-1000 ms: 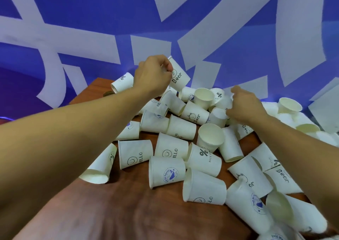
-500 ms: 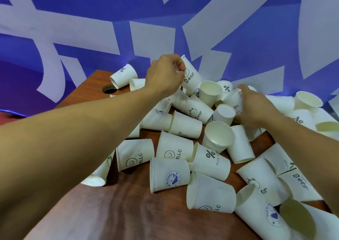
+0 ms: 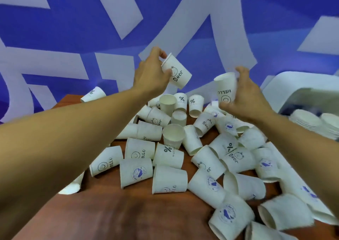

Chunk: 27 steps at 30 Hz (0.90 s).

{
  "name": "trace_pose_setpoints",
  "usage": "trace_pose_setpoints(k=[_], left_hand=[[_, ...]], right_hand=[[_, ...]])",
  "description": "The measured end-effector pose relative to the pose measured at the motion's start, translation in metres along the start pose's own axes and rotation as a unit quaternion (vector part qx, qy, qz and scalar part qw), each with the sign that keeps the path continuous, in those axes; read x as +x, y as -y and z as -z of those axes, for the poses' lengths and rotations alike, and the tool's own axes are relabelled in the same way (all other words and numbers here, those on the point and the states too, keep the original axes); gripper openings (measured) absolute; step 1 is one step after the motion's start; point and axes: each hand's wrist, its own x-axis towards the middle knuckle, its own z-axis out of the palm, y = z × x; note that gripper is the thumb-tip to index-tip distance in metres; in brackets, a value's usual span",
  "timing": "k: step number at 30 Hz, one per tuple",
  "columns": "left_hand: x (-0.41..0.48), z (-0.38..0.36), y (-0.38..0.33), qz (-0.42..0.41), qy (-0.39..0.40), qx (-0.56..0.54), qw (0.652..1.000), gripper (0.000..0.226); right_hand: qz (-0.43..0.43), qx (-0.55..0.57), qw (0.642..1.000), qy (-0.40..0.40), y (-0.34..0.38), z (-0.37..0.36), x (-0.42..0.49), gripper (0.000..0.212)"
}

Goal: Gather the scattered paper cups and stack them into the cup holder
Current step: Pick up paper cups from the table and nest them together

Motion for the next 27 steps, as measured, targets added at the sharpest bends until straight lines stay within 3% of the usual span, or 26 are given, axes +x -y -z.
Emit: trace_pose_setpoints(k=[8,21,27], left_hand=[[-0.024,-0.049,-0.104,-0.084,0.039,-0.034,0.995,0.023],[-0.058,-0.164,-0.212,-0.191,0.141,0.006,0.971,0.019],[-0.065,-0.206,-0.236,-0.225,0.172,0.021,0.959,0.021]], right_hand=[[-0.075,-0.020,0.995,-0.054,-0.065,0.105,-0.056,0.063],[-0.207,-0.112,0.965,-0.113,-0.171,0.171,-0.097,0.066],[-0.198,-0.111,0.963,-0.146,-0.196,0.165,-0.106,0.067]])
